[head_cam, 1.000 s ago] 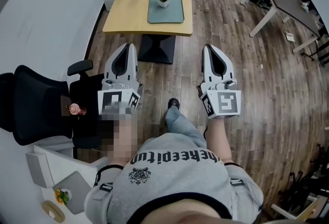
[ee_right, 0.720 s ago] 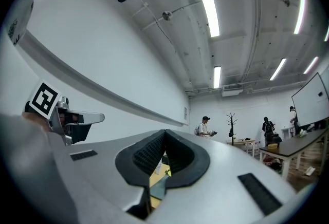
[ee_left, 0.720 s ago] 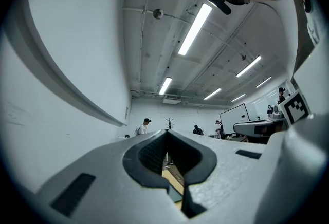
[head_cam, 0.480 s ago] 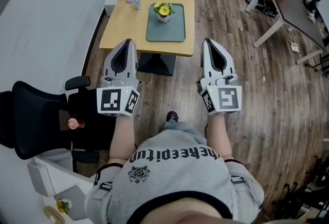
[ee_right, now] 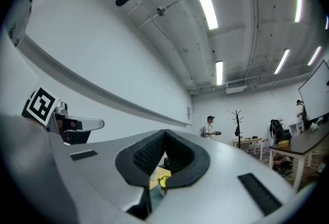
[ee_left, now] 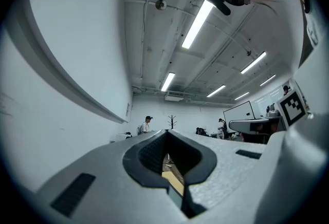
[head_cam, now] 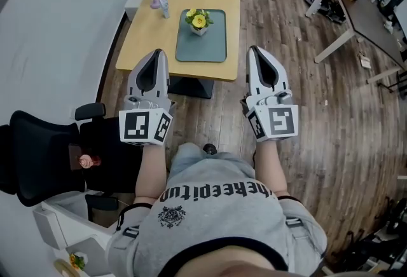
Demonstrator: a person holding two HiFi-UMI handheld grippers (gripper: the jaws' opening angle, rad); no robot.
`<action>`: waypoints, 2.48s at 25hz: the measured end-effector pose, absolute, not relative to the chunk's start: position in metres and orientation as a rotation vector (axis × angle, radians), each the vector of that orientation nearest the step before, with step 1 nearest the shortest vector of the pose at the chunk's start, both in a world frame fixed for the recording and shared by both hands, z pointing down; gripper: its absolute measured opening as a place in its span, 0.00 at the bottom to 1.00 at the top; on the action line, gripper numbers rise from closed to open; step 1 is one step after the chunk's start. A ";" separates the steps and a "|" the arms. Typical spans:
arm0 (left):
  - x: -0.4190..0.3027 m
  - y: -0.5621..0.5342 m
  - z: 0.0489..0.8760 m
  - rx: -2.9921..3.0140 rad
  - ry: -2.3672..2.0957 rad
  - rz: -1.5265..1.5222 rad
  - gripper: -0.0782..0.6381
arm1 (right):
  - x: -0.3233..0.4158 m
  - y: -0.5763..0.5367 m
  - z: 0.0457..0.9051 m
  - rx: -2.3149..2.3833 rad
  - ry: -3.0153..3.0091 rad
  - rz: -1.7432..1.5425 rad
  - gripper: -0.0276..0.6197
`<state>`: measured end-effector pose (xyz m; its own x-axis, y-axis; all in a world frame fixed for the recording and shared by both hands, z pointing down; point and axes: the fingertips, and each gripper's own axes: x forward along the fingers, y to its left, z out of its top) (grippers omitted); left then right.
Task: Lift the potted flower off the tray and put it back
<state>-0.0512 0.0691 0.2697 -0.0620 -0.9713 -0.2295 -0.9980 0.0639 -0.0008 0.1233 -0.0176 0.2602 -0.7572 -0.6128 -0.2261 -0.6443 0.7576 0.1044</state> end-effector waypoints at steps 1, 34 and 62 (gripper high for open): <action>-0.054 0.065 0.273 -2.031 2.170 0.232 0.11 | 0.120 -0.022 0.261 -0.996 2.781 0.258 0.05; -0.197 -0.183 0.319 -2.333 2.039 0.154 0.11 | -0.029 -0.235 0.313 -1.266 2.795 0.141 0.05; -0.171 -0.262 0.597 -2.873 2.003 -0.617 0.51 | -0.028 -0.290 0.419 -1.579 2.898 -0.110 0.05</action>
